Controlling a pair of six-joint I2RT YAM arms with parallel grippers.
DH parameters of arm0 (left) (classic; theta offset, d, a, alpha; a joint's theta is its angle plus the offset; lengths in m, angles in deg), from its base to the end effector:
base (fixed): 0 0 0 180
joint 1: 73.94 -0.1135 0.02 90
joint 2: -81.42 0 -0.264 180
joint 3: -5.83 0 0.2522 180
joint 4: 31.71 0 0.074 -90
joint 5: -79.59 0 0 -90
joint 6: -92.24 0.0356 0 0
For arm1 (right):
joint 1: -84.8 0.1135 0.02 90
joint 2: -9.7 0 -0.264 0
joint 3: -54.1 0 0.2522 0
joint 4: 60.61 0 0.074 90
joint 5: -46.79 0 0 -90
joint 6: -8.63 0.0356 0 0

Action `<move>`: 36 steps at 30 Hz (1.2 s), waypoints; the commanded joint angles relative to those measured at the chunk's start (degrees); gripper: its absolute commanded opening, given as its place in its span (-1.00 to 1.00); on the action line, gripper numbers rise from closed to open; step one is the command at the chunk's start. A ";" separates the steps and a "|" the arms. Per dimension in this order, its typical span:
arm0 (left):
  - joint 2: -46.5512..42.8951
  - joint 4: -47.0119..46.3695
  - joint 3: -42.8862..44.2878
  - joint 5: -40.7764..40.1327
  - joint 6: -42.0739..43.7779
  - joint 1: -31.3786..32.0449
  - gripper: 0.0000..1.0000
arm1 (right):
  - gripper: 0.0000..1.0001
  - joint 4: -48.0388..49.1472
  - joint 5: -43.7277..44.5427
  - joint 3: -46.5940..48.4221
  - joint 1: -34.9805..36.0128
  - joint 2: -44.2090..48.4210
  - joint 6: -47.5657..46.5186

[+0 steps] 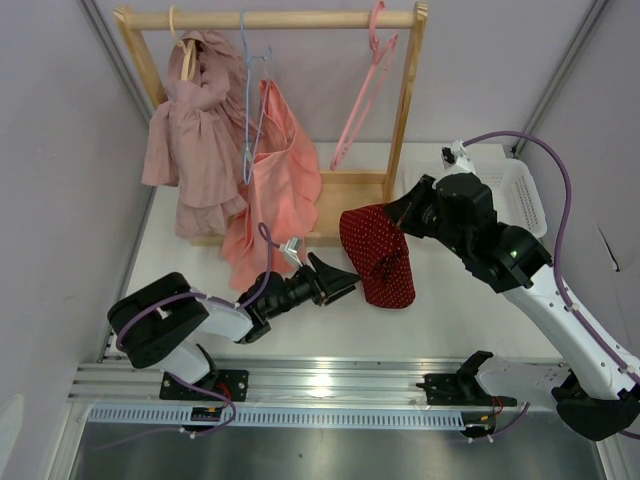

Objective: Place the skirt on the hanger

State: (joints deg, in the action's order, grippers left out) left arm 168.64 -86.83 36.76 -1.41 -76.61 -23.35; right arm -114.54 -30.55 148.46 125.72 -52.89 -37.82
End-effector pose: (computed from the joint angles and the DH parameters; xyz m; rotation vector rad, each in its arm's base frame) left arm 0.1584 -0.2016 0.1652 -0.3288 1.9193 -1.7854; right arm 0.1665 0.1340 0.4396 0.1969 2.0152 0.7469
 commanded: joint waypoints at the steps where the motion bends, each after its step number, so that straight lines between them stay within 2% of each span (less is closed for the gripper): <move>1: -1.35 -29.91 3.04 -1.87 1.59 0.30 0.50 | -1.00 1.40 1.04 2.72 0.47 0.98 0.92; 15: -0.03 -29.91 5.68 -3.63 1.77 -1.02 0.50 | -1.00 1.93 0.25 3.07 1.00 0.01 2.06; 24: -0.30 -29.99 8.06 -4.33 2.56 -1.19 0.39 | -1.00 2.19 0.08 3.42 1.00 0.19 2.94; 30: -0.56 -29.99 9.37 -4.16 2.56 -1.19 0.14 | -1.00 2.11 -0.01 3.43 1.00 0.10 3.56; 35: -1.70 -29.91 9.11 -3.81 2.38 -1.37 -0.20 | -1.00 1.75 0.52 2.90 1.08 0.27 3.74; 36: -2.14 -29.82 9.02 -3.90 2.38 -1.37 -0.35 | -1.00 1.67 0.78 2.72 1.08 0.27 3.74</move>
State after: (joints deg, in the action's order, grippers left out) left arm 168.62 -86.87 44.26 -4.47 -75.16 -24.27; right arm -114.89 -30.59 149.00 126.36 -53.11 -34.89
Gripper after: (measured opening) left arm 0.391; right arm 0.020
